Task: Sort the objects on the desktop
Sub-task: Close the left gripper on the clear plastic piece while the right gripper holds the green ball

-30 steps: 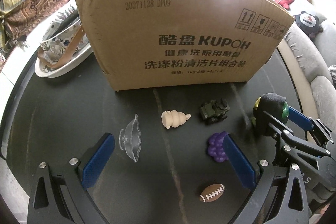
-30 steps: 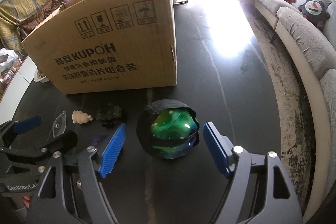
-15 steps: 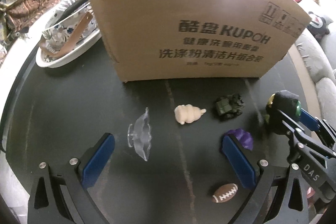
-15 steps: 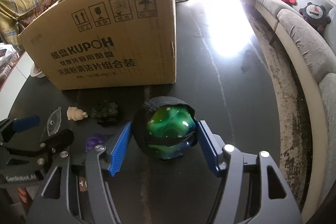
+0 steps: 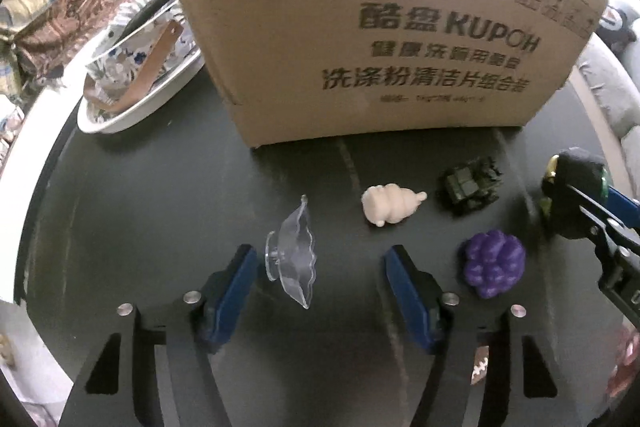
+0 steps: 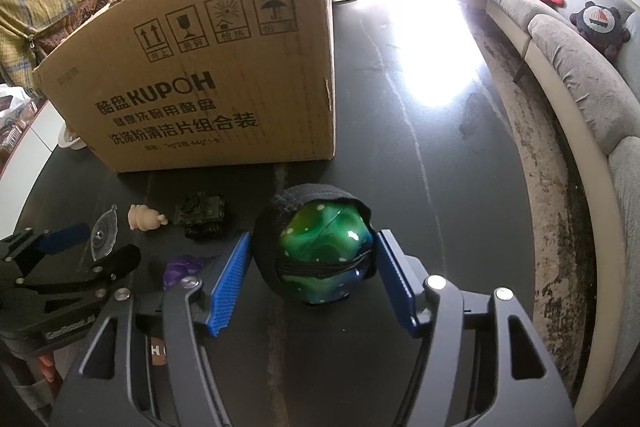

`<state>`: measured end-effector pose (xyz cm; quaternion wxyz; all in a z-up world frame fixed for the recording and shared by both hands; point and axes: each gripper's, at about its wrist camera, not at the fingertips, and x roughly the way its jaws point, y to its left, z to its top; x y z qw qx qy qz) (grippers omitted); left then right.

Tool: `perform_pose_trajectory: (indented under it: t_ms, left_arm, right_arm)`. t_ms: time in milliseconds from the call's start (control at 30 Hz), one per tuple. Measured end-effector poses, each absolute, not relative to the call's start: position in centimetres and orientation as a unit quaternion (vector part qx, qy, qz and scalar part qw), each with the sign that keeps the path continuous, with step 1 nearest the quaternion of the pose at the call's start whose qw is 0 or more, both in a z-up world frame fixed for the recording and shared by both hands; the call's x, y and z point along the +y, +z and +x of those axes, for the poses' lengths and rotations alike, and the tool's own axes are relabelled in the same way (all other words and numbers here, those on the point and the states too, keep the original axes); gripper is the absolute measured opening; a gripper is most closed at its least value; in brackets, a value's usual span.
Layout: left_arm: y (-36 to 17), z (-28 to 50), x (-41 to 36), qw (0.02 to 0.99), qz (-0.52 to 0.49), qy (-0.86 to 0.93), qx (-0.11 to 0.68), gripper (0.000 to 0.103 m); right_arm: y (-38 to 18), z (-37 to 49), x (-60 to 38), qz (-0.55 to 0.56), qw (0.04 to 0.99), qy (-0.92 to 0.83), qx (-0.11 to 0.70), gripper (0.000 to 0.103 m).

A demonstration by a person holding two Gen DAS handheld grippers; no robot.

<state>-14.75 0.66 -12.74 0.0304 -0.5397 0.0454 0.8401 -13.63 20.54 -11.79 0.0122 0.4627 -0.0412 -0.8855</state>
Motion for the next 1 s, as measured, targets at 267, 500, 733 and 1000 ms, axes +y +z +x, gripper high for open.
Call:
perform_pose_trajectory:
  t_ms: [267, 500, 733, 1000]
  left_arm:
    - [-13.4, -14.9, -0.2, 0.029, -0.537, 0.843, 0.028, 0.064]
    - [-13.7, -14.7, 0.2, 0.032, -0.513, 0.855, 0.068, 0.068]
    - [-14.0, -14.8, 0.0, 0.038, -0.516, 0.854, 0.053, 0.053]
    - [-14.3, -15.1, -0.2, 0.028, -0.511, 0.857, 0.063, 0.017]
  right_arm:
    - [-11.7, -14.0, 20.0, 0.463, 0.011, -0.885, -0.043, 0.061]
    - [-12.1, -14.2, 19.9, 0.464, 0.012, -0.884, -0.048, 0.061]
    - [-12.4, -14.2, 19.5, 0.464, 0.013, -0.884, -0.052, 0.061]
    - [-12.5, -14.5, 19.7, 0.466, 0.014, -0.883, -0.053, 0.061]
